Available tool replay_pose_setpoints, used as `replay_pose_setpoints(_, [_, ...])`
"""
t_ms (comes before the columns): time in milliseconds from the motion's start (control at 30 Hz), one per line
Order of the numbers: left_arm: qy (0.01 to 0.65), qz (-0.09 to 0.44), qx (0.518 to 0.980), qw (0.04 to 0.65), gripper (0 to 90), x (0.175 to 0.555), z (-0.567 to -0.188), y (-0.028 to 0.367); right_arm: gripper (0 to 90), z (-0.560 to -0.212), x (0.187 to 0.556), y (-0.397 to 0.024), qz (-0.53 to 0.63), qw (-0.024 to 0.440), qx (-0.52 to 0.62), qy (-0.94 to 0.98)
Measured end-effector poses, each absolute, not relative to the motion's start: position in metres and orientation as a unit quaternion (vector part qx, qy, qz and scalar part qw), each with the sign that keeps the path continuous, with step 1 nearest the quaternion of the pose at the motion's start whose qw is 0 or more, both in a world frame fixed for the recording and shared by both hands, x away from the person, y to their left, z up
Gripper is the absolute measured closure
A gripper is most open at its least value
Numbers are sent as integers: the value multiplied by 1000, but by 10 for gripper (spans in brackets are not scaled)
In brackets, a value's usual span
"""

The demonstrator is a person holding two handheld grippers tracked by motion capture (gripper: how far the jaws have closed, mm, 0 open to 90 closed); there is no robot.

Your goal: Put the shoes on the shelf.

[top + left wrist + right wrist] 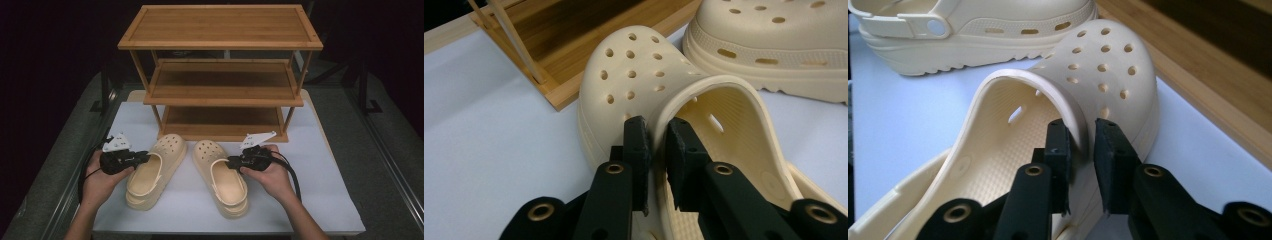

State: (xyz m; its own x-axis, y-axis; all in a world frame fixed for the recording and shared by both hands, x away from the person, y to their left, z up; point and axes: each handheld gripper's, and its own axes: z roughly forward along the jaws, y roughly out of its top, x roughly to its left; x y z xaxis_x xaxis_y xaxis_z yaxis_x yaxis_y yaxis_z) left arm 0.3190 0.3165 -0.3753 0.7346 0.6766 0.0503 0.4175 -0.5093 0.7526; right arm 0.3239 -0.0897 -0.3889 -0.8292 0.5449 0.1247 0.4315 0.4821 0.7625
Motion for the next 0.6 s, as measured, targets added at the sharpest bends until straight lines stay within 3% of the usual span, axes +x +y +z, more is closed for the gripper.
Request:
replay_pose_setpoints(300, [336,171,849,371,832,318,-372,311,835,-383,323,-99,426,108,300,847])
replay_pose_setpoints(600, [338,170,841,387,845,317,-367,310,842,-379,323,-108,431,114,311,839])
